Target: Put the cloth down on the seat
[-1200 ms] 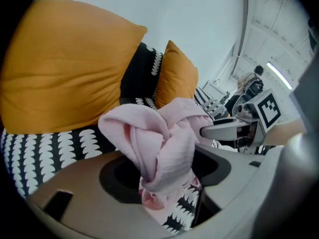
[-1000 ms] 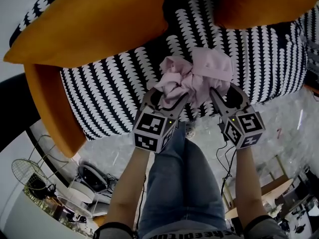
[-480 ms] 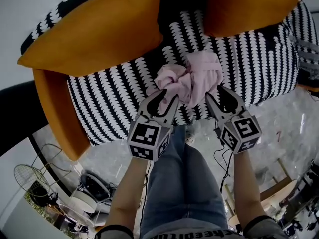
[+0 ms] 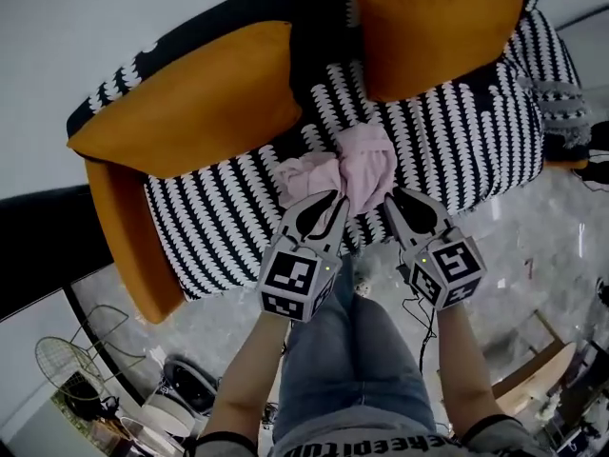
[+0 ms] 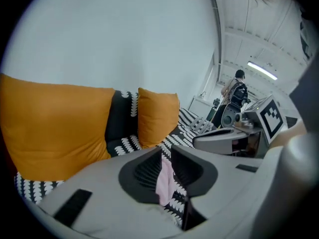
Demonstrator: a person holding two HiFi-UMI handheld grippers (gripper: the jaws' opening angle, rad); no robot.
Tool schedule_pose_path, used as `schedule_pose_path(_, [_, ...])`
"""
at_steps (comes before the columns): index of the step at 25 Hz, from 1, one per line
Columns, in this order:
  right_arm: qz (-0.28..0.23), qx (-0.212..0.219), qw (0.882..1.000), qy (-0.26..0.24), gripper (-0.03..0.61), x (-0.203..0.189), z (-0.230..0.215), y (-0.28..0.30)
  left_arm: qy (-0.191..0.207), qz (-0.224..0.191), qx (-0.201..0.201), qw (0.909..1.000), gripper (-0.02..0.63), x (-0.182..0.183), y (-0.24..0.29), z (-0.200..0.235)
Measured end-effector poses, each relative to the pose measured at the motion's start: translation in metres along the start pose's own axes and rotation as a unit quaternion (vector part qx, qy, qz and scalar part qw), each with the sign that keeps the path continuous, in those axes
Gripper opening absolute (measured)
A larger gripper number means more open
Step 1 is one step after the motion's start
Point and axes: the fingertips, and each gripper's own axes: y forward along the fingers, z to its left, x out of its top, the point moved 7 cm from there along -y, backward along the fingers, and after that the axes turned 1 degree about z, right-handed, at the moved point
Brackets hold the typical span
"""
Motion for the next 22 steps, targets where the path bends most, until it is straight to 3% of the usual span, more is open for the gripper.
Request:
schedule_pose_path(6, [-0.030,-0.008,1.000,-0.002,-0.008,0.025,0.011,-0.041,0.025,-0.016,-0.020,0.9994,0.066,0.034,-0.013,-0.034])
schedule_pose_path(22, [-0.146,-0.018,0.989,-0.029,-0.006,0.108,0.062,-0.160,0.104,-0.072,-0.075,0.9891,0.066,0.125,-0.081,-0.127])
